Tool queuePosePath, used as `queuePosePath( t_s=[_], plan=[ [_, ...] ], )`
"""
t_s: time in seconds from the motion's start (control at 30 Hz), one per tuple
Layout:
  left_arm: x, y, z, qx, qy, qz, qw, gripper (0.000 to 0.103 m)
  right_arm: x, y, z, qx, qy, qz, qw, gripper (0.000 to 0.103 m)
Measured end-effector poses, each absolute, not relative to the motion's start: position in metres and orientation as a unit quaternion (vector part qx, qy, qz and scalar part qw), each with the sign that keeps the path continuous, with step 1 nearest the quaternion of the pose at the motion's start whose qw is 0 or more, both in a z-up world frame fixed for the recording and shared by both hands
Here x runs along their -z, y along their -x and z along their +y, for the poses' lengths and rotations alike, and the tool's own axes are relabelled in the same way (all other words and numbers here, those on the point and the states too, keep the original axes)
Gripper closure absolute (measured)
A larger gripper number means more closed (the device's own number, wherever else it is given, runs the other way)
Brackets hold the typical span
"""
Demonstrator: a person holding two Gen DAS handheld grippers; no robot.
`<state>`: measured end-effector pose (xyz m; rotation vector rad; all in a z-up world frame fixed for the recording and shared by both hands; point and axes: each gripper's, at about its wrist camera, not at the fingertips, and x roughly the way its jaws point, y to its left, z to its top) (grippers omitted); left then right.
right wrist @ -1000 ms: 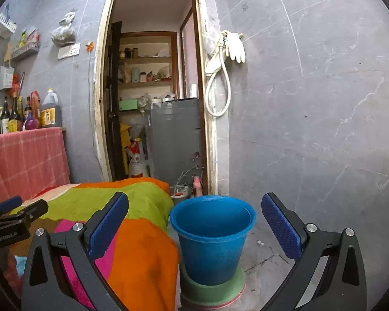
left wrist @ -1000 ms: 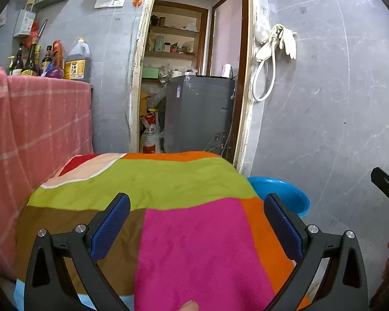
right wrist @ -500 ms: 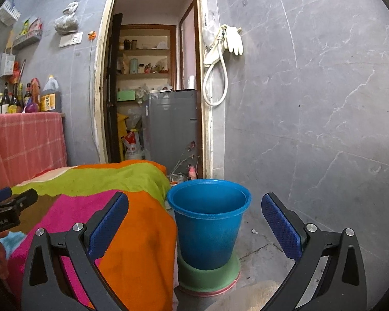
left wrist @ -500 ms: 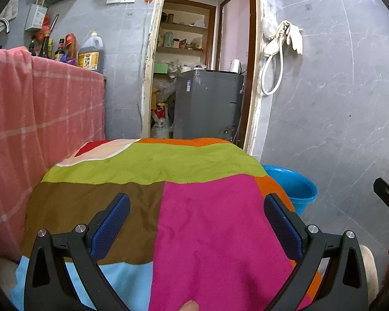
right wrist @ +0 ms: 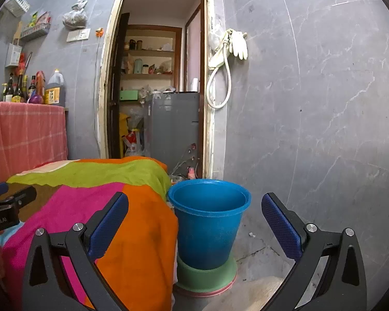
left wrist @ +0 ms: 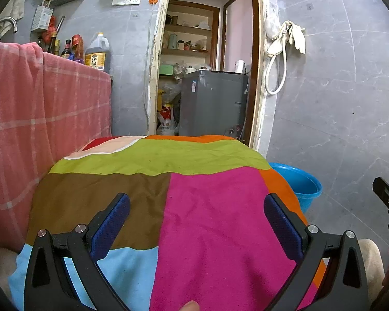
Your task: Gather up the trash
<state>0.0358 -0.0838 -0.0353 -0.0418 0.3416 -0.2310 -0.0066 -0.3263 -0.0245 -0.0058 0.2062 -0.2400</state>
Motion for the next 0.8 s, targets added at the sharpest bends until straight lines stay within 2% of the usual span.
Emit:
queuePosePath(
  t_s=[0.8],
  plan=[
    [0.0370, -0.0357, -0.0816, 0.111, 0.024, 0.169, 0.979, 0.002, 0.0277, 0.0079, -0.3271, 0.121, 0.001, 0.105, 0.987, 0.000]
  ],
)
